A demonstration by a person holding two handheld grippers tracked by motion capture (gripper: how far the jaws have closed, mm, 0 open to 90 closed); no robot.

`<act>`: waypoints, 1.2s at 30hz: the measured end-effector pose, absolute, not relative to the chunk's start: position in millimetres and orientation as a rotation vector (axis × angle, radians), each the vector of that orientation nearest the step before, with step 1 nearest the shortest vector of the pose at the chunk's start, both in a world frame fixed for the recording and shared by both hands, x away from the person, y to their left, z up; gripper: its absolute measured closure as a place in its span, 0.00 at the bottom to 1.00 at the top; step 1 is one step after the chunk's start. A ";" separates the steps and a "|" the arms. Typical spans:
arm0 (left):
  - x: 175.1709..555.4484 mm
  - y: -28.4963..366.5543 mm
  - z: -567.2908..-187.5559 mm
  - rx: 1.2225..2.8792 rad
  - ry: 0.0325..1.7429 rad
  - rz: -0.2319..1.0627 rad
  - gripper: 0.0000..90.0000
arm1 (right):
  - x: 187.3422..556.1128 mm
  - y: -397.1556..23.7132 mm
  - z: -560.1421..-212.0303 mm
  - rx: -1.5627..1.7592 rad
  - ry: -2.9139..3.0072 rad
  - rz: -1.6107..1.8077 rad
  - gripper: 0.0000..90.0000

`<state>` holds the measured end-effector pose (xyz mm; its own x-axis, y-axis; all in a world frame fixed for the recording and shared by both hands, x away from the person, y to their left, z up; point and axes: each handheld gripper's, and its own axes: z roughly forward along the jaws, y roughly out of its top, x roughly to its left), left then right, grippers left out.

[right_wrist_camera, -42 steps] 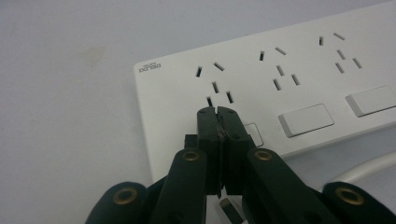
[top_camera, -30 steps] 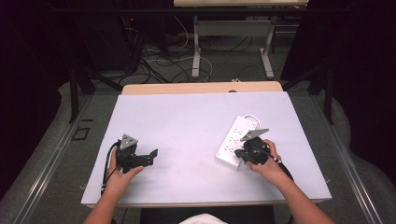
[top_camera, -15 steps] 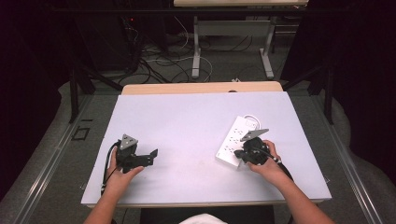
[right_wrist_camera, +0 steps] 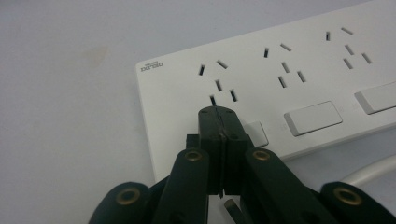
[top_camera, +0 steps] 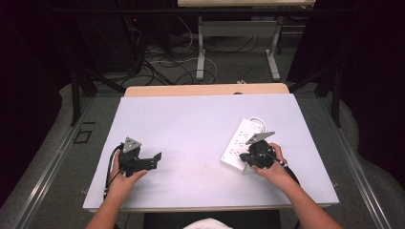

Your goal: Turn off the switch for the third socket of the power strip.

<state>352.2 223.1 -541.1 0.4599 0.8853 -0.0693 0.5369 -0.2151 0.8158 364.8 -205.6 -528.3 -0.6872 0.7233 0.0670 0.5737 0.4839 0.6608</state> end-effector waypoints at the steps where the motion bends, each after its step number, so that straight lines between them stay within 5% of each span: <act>1: 352.2 223.2 -541.1 1.889 1.194 0.537 0.06 | 364.8 -205.6 -528.3 1.115 2.509 0.992 1.00; 15: 352.3 223.6 -541.1 1.890 1.194 0.541 0.06 | 364.6 -203.2 -525.8 1.122 2.510 1.001 0.85; 23: 351.6 225.2 -540.3 1.893 1.196 0.535 0.06 | 366.0 -202.6 -519.6 1.134 2.476 1.028 0.62; 36: 351.6 225.2 -540.2 1.892 1.195 0.538 0.06 | 366.7 -201.9 -512.8 1.168 2.443 1.048 0.43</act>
